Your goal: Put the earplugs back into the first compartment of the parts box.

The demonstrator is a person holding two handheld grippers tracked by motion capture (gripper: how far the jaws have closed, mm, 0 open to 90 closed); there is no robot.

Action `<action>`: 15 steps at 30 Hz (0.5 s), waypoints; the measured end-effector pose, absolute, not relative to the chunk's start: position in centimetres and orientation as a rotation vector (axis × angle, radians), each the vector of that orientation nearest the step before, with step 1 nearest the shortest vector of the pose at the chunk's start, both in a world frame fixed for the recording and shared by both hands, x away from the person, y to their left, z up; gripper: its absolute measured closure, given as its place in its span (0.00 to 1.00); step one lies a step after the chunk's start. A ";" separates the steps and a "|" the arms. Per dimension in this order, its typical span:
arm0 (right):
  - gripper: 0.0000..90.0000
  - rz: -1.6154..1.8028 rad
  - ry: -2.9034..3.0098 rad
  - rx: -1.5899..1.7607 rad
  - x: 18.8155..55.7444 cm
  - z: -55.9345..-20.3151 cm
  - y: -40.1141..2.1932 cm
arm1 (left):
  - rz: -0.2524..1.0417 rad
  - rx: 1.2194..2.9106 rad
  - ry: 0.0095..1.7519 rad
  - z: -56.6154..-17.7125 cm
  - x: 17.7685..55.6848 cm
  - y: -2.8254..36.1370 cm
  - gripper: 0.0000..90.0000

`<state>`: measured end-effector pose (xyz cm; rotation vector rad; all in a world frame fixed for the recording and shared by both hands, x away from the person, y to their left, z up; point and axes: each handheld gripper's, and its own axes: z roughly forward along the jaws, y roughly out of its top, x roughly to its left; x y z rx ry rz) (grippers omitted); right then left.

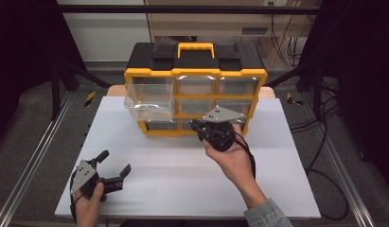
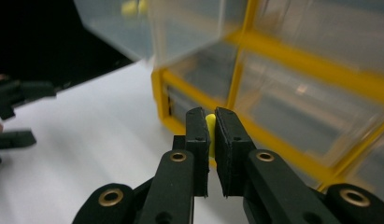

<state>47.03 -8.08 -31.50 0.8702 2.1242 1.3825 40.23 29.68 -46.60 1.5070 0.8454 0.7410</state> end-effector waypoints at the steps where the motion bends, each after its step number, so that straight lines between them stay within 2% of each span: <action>1: 0.94 1.392 2.106 0.864 47.1 -30.9 -8.1 | 0.741 1.506 0.846 -46.6 40.2 29.7 0.01; 15: 0.93 1.560 1.898 0.775 47.9 -24.6 -6.8 | 0.736 1.510 0.839 -46.6 40.2 29.7 0.01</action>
